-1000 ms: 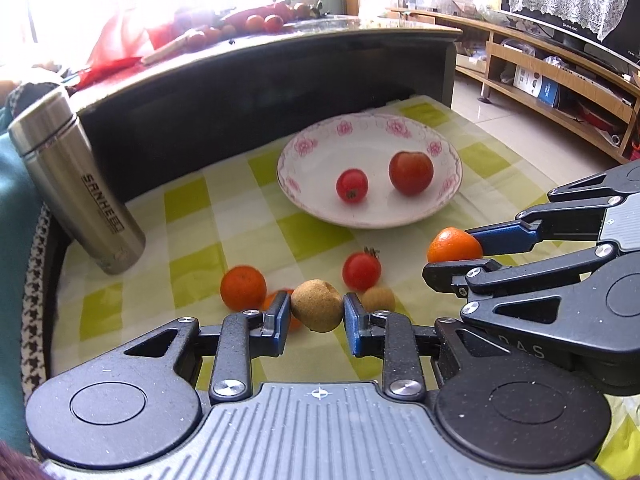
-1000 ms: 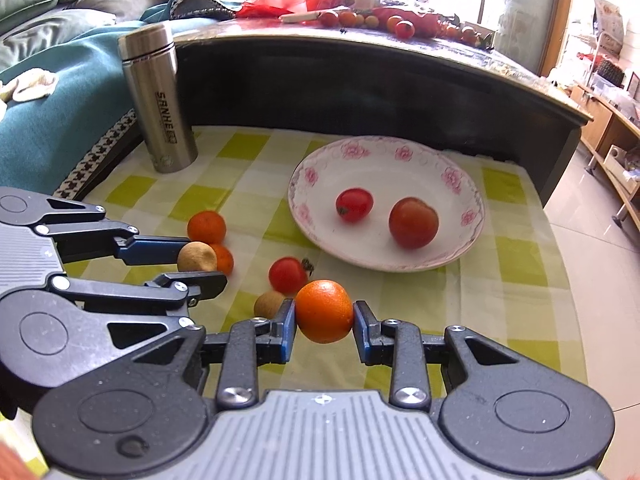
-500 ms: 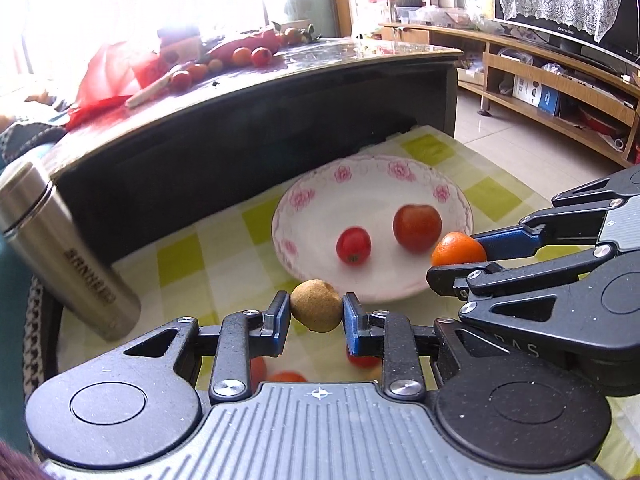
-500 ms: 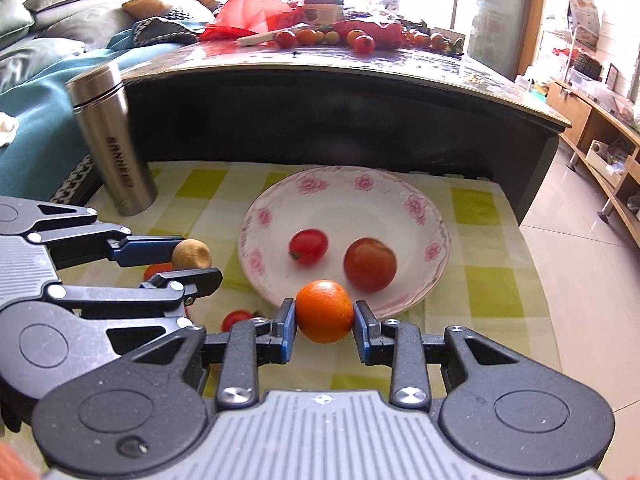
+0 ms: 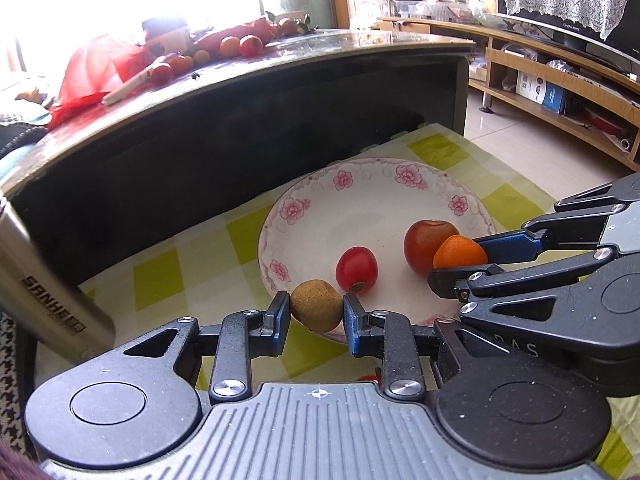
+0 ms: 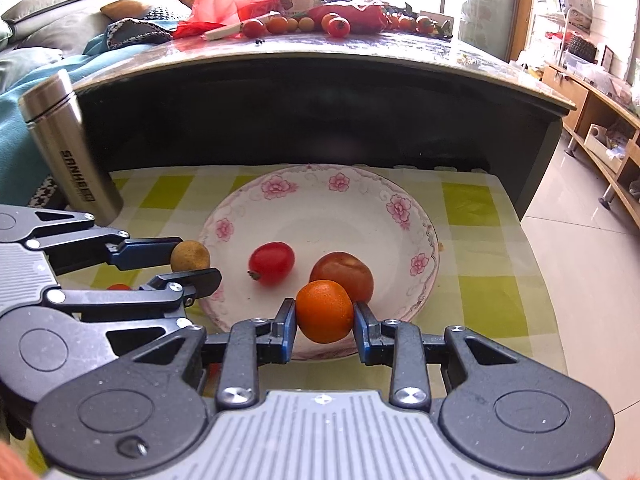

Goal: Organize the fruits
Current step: 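Lower both fruits into the bowl and open both tools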

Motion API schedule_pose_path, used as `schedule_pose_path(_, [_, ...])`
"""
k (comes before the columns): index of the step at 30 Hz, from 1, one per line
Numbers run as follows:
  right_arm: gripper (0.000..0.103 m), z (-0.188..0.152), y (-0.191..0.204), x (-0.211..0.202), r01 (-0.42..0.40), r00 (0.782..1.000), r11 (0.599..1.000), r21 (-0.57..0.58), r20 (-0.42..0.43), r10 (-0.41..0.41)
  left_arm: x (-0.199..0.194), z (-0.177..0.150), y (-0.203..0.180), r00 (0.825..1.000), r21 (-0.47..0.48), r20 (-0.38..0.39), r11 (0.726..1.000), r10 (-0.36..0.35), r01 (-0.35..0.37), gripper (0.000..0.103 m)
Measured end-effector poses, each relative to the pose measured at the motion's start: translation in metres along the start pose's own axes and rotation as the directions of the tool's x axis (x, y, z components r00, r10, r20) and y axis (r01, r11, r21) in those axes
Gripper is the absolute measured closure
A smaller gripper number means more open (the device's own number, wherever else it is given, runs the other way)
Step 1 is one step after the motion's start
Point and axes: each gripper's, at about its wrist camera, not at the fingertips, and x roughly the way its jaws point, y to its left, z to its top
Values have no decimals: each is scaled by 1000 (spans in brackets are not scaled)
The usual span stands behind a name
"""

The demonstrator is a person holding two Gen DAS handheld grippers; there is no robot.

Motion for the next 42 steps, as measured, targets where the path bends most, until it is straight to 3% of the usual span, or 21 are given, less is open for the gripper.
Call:
schedule_pose_path(22, [66, 4, -14, 33, 24, 1000, 1000, 15, -8, -23, 26, 7, 1, 1000, -9, -11, 1000, 15, -15, 66])
schedule_pose_path(29, [65, 5, -13, 28, 34, 999, 999, 15, 1, -35, 22, 8, 5, 999, -23, -11, 999, 41, -41, 50])
schedule_pose_path(42, [54, 10, -5, 6, 50, 996, 999, -3, 69, -50, -3, 8, 13, 997, -27, 9, 997, 71, -70, 42])
